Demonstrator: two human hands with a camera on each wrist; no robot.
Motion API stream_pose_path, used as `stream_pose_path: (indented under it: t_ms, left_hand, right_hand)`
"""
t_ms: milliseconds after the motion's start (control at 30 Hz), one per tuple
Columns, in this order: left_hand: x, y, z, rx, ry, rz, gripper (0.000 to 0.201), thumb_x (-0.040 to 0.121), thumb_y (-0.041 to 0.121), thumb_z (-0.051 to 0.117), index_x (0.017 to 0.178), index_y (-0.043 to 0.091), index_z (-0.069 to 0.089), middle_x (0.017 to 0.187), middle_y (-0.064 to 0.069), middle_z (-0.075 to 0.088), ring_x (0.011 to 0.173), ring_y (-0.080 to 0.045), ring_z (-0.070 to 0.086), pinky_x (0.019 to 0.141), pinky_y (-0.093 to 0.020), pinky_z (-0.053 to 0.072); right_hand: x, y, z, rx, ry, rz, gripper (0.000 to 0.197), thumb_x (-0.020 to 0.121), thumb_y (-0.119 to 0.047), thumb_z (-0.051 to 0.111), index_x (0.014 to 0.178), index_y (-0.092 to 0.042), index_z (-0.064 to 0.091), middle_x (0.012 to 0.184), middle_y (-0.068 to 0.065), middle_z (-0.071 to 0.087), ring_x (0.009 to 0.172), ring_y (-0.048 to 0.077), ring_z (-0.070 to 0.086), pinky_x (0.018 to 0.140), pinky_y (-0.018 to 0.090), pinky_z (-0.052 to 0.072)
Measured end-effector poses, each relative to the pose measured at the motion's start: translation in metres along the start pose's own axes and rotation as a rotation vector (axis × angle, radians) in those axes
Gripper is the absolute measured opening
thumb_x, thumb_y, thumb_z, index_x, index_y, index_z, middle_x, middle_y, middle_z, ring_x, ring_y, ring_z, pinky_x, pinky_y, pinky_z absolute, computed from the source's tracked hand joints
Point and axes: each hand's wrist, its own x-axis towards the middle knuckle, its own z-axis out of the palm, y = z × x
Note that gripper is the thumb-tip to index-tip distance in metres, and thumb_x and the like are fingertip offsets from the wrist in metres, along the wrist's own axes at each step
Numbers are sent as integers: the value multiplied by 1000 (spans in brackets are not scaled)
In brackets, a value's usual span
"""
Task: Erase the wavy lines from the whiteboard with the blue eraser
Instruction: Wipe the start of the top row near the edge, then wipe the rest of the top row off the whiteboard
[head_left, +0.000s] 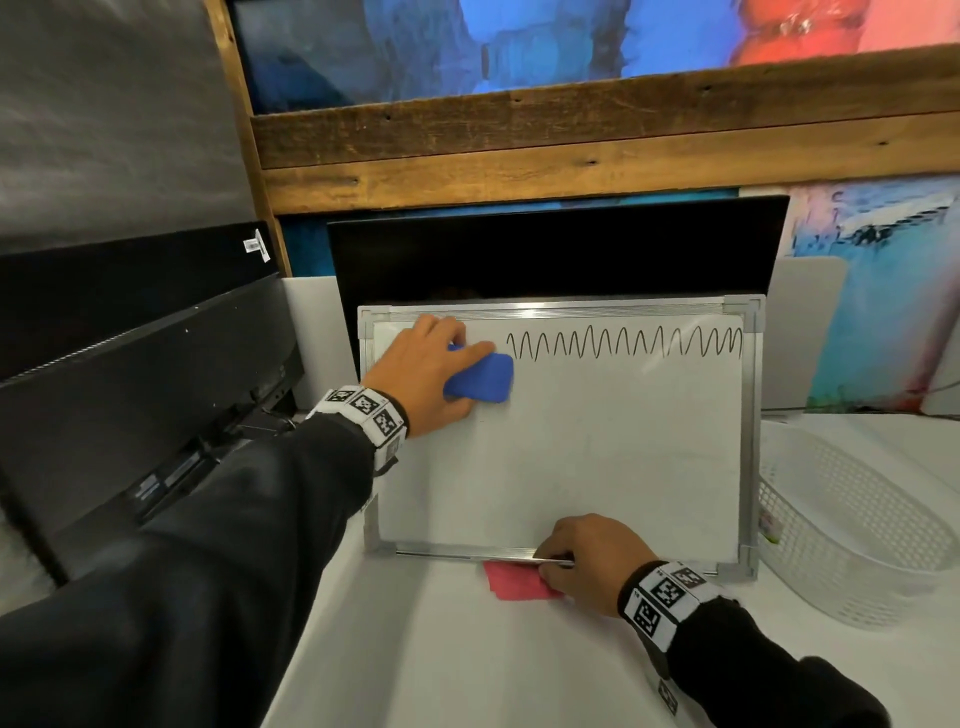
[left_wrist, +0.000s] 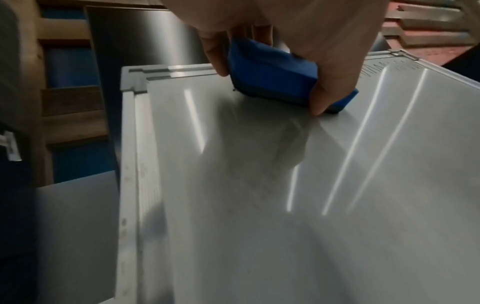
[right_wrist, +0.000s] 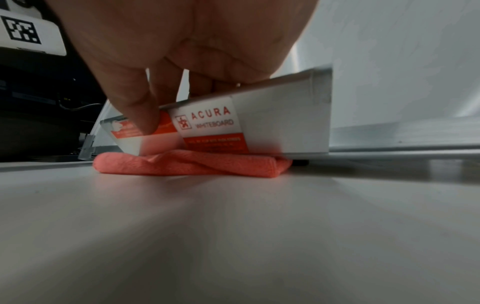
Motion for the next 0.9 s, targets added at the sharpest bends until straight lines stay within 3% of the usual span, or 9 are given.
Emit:
stream_pose_path:
  t_ms: [100, 200, 333, 433, 500, 633, 767, 833, 900]
  left_hand:
    - [6, -8, -10, -39, 115, -156, 64, 77, 45, 68, 136, 27, 49, 114, -1, 45, 105, -22, 40, 87, -40, 46]
    - [12, 1, -12, -48, 137, -191, 64, 79, 45, 68, 137, 25, 48, 112, -2, 44, 103, -22, 40, 86, -38, 46]
    - [5, 20, 1, -64, 20, -13, 64, 81, 41, 68, 139, 27, 47, 118, -3, 47, 106, -24, 43, 87, -39, 47]
    - [-12, 25, 8, -52, -50, 102, 63, 77, 39, 68, 136, 28, 49, 118, -4, 48, 106, -25, 45, 86, -39, 47]
    - [-23, 28, 9, -58, -60, 122, 64, 77, 39, 66, 137, 26, 49, 120, -3, 49, 107, -25, 46, 87, -41, 48]
    - [-35, 46, 4, -168, -54, 147, 63, 79, 36, 70, 136, 20, 48, 127, 0, 55, 114, -23, 48, 90, -40, 49]
    - [-30, 54, -9, -310, -74, 115, 56, 80, 32, 73, 129, 22, 50, 123, 1, 56, 115, -16, 47, 90, -32, 49]
    - [-26, 56, -14, -316, -105, 154, 56, 80, 33, 73, 130, 25, 48, 122, 2, 54, 115, -13, 48, 91, -27, 47]
    - [-23, 61, -15, -352, -107, 181, 58, 80, 31, 74, 131, 24, 48, 124, 2, 54, 116, -12, 48, 94, -26, 47]
  right_hand:
    - [0, 0, 1, 10, 15, -4, 16, 82, -33, 55, 84, -34, 71, 83, -12, 55, 78, 11, 54, 58, 20, 33]
    - [0, 0, 1, 31, 21, 2, 17, 82, -32, 55, 87, -32, 72, 83, -12, 55, 78, 11, 55, 58, 20, 33]
    - [0, 2, 3, 39, 26, 5, 18, 81, -33, 56, 88, -33, 72, 83, -13, 55, 80, 12, 56, 62, 23, 37]
    - [1, 3, 5, 20, 52, -9, 23, 83, -42, 56, 99, -35, 70, 91, -13, 59, 85, 10, 57, 70, 24, 42]
    - [-1, 2, 5, 84, 212, -50, 35, 83, -52, 56, 112, -34, 64, 104, -16, 57, 95, 8, 57, 79, 24, 46]
    - [-5, -9, -11, 157, 681, -197, 48, 78, -52, 65, 116, -26, 50, 129, -7, 45, 118, 11, 45, 93, 25, 43]
    - [-1, -21, -33, 70, 724, -175, 58, 76, -53, 69, 123, -24, 49, 152, 1, 27, 138, 17, 29, 106, 28, 32]
    - [3, -27, -43, 29, 680, -175, 58, 78, -49, 68, 126, -23, 48, 152, 1, 29, 135, 18, 34, 103, 28, 36]
    - [8, -33, -51, 11, 636, -196, 49, 80, -39, 63, 123, -23, 47, 133, -5, 46, 113, 20, 52, 86, 27, 48]
